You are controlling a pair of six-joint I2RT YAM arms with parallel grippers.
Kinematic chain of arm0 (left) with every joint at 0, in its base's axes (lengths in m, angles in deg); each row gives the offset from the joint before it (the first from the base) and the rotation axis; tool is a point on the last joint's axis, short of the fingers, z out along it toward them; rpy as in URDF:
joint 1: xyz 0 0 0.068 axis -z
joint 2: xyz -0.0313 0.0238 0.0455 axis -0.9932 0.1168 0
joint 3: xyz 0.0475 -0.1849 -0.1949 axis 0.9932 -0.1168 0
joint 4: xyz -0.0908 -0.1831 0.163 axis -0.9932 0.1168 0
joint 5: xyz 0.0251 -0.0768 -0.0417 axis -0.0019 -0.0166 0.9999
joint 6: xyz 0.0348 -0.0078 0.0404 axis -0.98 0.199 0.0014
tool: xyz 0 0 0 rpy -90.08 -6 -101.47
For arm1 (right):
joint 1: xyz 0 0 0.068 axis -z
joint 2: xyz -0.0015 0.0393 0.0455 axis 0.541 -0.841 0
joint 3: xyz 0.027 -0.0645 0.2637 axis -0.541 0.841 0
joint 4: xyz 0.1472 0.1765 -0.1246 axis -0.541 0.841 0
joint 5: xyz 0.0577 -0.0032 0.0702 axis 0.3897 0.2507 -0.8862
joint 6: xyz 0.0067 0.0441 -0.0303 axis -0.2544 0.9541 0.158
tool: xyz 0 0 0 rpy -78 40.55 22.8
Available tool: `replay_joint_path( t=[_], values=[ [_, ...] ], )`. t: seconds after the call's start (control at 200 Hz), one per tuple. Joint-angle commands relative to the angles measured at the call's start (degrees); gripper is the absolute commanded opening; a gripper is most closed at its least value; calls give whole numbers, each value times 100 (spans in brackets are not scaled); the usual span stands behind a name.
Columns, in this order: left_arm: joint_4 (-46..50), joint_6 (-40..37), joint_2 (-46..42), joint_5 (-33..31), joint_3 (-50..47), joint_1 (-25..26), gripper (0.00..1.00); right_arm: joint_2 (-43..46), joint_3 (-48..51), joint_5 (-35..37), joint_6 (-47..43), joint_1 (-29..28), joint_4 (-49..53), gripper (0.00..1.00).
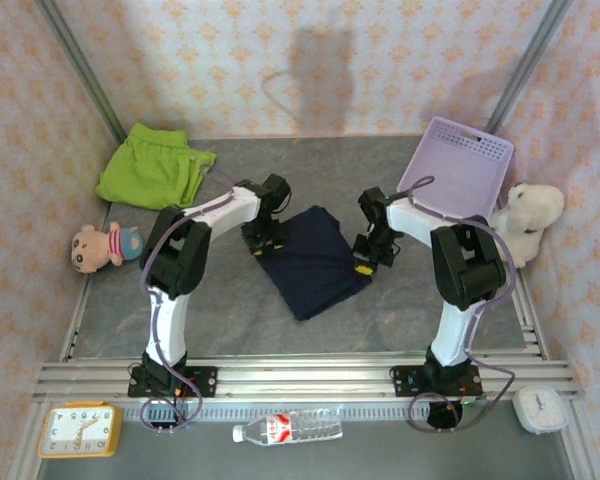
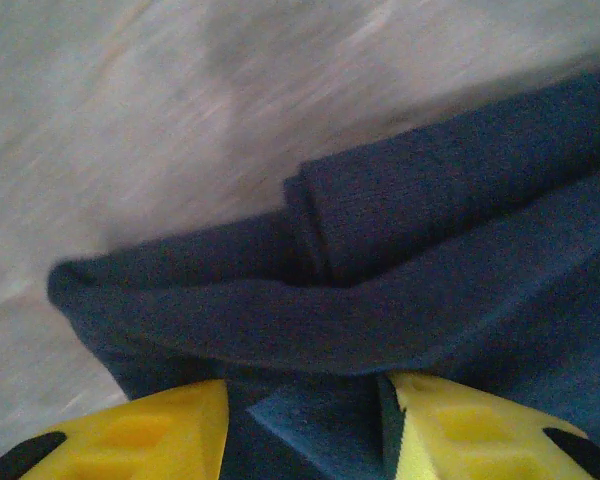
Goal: Fold and stack the mixed laundry pile
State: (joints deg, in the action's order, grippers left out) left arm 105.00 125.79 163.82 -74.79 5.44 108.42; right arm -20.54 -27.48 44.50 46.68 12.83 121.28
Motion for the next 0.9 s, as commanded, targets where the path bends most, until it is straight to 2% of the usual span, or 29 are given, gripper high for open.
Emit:
replay_joint_path(
  t=[0.0,0.155,0.27,0.455,0.55,0.605,0.671,0.896],
  values=[
    [323,420,-280,-341,-851,-18,45,-389,-548,799,-409,79,262,2],
    [186,796,-1003,-162,-1358,-8,55,-874,-1502,1050,-708,91,398,10],
    [386,505,-1226,-277,-968,-29,61,-853,-2045,938,-888,91,546,20],
    [878,-585,-726,-573,418,-69,67,-288,-2248,851,-1003,112,670,52],
    [918,-1054,-178,-418,957,-58,68,15,-2111,823,-937,139,592,67],
    [900,-1179,71,-223,1202,-55,80,166,-1986,801,-848,178,526,70],
    [914,-1413,346,-113,1406,-35,85,332,-1817,768,-733,241,410,72],
    [916,-1558,836,-424,1434,13,86,797,-1290,653,-447,366,96,71]
  ],
)
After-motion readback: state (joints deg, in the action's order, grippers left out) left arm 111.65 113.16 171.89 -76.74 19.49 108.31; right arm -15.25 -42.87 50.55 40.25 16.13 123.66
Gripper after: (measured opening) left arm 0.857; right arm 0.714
